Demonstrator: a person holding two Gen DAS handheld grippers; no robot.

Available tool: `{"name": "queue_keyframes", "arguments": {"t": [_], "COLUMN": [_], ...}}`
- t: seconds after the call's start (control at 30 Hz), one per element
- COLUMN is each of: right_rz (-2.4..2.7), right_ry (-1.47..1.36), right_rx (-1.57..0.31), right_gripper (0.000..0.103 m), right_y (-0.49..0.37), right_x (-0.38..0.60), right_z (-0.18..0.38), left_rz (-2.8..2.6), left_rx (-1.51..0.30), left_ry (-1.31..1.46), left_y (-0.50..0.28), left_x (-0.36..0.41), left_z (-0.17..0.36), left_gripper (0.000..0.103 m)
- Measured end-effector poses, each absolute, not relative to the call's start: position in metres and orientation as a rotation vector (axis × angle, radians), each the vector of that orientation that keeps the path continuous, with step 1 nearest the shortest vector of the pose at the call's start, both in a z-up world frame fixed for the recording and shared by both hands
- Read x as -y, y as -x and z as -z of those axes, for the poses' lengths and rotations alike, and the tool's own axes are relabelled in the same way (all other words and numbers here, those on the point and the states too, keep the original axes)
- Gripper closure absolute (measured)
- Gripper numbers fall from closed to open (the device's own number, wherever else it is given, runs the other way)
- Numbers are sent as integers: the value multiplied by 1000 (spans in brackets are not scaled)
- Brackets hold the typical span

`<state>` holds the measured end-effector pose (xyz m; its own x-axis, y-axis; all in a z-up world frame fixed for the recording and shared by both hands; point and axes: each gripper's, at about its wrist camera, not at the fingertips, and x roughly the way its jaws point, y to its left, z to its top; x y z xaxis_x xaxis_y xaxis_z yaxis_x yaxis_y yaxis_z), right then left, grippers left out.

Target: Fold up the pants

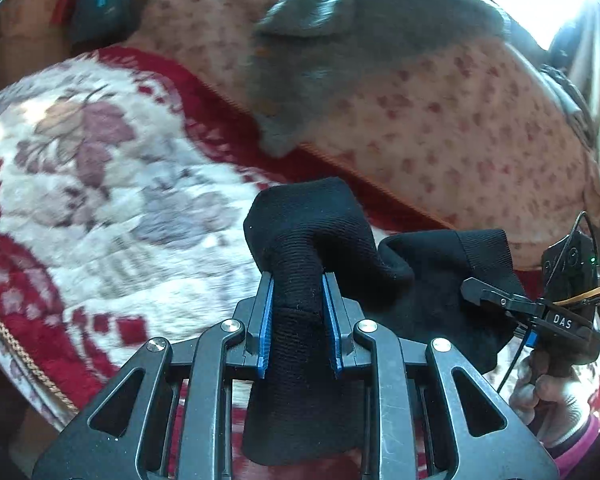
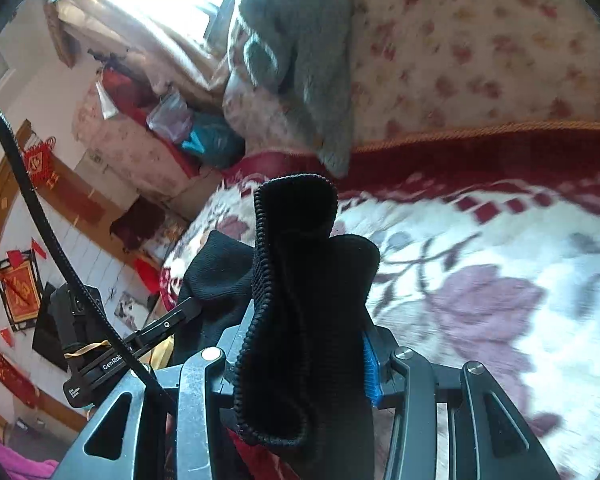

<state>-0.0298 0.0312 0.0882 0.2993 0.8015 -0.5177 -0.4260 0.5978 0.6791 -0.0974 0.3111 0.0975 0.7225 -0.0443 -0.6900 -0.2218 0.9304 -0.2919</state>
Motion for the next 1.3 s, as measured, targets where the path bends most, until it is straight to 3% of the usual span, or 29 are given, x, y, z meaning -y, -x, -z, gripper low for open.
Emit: {"name": "queue_keyframes", "arguments": {"t": [0.37,0.47,0.6,1.0,1.3], "right_rz": [-769,-718,-663,-656,-678], "right_ry": [-416,-383,-310,-181,-172], "right_rx": [-1080,-1096,-1087,-929,-890], "right_gripper": [59,51,46,46,42], "right_y": [2,4,7,43,65], "right_x": [-56,-52,-49,-54,-69], "right_z": [-48,-42,-48,-112,-120], "left_rz": [-152,-175,-226,-299,-320], "left_rx": [-806,-804,-800,-801,-759], "left_ry": [398,359,321,270,213], "left_y": [91,89,90,102,116], "left_x": [-333,-328,-330,-317,-297], "left_z": [-60,-59,-59,-74,-90], "left_gripper": [79,69,47,46,46]}}
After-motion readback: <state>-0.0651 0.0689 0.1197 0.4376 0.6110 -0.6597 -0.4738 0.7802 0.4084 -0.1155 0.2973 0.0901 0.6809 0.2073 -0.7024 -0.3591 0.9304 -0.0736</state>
